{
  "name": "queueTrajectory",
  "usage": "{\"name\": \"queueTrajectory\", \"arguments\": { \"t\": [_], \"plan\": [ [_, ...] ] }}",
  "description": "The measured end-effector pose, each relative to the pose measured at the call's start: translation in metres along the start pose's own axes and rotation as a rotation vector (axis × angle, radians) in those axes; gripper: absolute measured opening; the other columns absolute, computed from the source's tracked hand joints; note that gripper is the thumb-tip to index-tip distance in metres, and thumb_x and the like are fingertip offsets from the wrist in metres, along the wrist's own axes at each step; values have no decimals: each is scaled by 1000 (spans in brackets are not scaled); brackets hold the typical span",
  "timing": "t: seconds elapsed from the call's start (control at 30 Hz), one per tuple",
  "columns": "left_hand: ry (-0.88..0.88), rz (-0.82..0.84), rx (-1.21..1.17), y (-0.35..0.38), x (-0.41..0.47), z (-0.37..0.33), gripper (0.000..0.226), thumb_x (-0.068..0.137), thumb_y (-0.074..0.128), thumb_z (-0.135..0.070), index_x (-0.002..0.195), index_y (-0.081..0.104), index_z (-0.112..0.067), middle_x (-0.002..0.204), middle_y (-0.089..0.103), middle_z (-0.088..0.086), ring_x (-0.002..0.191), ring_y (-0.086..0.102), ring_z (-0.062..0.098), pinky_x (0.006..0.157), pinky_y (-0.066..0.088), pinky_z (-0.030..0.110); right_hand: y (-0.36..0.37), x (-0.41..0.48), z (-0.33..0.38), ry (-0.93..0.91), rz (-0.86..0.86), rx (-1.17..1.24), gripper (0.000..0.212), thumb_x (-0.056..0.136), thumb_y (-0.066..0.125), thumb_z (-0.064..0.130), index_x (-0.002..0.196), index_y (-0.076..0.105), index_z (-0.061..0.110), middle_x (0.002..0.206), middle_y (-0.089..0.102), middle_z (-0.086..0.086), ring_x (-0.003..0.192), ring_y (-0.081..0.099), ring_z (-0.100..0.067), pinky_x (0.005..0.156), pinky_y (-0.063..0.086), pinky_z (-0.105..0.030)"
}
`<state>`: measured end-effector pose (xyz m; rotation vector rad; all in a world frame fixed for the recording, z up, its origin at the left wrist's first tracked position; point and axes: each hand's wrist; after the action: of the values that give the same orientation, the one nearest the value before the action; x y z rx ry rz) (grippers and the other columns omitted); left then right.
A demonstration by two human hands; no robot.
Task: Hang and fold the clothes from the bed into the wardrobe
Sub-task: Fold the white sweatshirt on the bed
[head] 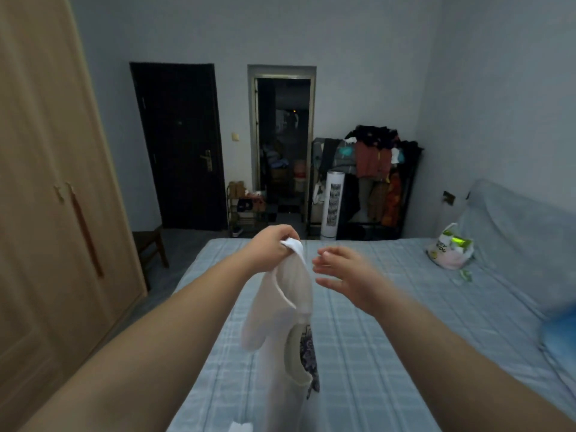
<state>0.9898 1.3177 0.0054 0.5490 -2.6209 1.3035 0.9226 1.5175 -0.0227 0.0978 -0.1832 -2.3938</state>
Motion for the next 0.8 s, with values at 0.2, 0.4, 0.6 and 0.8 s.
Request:
{"name": "queueTrajectory", "arguments": {
  "t": [0.2, 0.4, 0.6, 0.8],
  "plan": [
    [71, -98, -113, -18, 21, -20, 13, 92, 55, -21, 90, 68, -24, 91, 66, -7, 87, 62, 13, 66, 47, 27, 17, 0, -45, -64, -104, -614, 17, 91, 64, 39, 102, 62, 26, 97, 68, 4, 88, 66, -16, 68, 52, -28],
    [82, -106, -52, -45, 36, -12, 17, 99, 56, -25, 88, 68, -28, 89, 67, -5, 84, 62, 13, 66, 47, 28, 11, 29, 1, -368, -379, -540, 20, 96, 53, 19, 77, 55, 21, 68, 57, 10, 64, 52, -4, 56, 39, -23],
    [-68, 68, -15, -50, 39, 1, 8, 95, 62, -35, 101, 64, -40, 99, 68, -14, 94, 65, 8, 77, 53, 26, 11, 60, 59, -404, -209, -774, 17, 97, 47, 30, 81, 51, 34, 78, 58, 10, 71, 55, -8, 58, 38, -28],
    [-9, 270, -216, -41, 44, -37, 29, 87, 74, -40, 114, 66, -33, 105, 71, -4, 98, 68, 16, 84, 61, 35, 16, 68, 82, -392, -124, -911, 20, 79, 61, 39, 89, 44, 43, 82, 60, 7, 64, 55, -8, 51, 37, -20]
  ]
}}
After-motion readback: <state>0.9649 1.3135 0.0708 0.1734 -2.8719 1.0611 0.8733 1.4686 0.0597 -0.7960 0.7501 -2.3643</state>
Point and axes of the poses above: each hand's wrist, its own x-axis towards the middle knuckle, its own y-axis out of the palm, z = x × y
